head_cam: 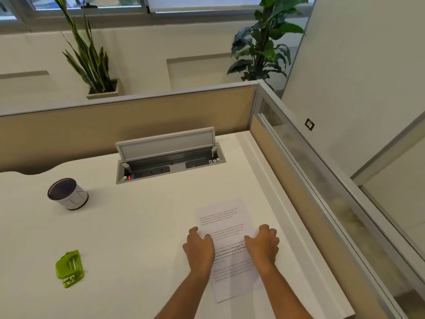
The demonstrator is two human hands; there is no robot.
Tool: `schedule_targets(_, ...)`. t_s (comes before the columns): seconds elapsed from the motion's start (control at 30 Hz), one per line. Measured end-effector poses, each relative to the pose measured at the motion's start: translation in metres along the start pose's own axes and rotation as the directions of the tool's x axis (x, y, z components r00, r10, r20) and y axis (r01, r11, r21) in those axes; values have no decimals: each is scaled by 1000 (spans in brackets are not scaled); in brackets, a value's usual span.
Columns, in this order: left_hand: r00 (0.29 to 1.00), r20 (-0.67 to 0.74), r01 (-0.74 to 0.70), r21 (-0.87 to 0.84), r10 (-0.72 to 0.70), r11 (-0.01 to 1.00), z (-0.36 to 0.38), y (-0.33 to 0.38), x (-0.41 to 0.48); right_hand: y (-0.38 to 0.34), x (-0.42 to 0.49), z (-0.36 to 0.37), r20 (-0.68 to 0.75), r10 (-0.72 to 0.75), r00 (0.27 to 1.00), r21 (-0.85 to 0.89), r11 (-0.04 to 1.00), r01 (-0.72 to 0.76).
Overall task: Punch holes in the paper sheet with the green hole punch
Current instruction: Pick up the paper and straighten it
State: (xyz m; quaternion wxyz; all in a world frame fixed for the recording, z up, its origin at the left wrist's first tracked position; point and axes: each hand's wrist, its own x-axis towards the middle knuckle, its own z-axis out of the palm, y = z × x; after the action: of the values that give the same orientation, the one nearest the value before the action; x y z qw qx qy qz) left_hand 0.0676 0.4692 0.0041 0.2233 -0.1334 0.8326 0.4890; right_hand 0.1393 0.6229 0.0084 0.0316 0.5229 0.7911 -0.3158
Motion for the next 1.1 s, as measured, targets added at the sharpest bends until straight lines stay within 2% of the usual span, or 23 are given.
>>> schedule_targets(0.13,989,36,146,-262,-142,954,8,14,1,-3,4,7,39,34,999,58,998,-37)
schedule_targets(0.27,971,56,237,-404,-234,884,7,20,8,-4,8,11,67,51,996,126,990,-59)
schedule_targets(0.47,946,96,317,-455,-308,832,1,20,18,0,12,10,144,48,988,194,978,-76)
schedule_targets(0.6,935,135,352,-446,-327,823,-2,18,25,2,14,4,178,15,984,345,935,-77)
schedule_targets(0.73,943,193,332,-487,-271,808,-5,14,29,6,7,-2,214,-45,976,525,848,-76)
schedule_targets(0.83,946,235,314,-484,-224,817,-14,8,33,7,-1,-8,239,-96,966,592,803,-67)
schedule_targets(0.97,913,381,308,-412,-145,858,-33,6,40,0,-6,-20,220,-179,959,656,755,-10)
schedule_targets(1.03,892,447,238,-349,-62,907,-41,8,42,-5,-9,-27,198,-235,952,684,729,38)
schedule_targets(1.1,901,432,107,-321,45,941,-49,12,42,-10,-14,-34,181,-304,935,726,682,82)
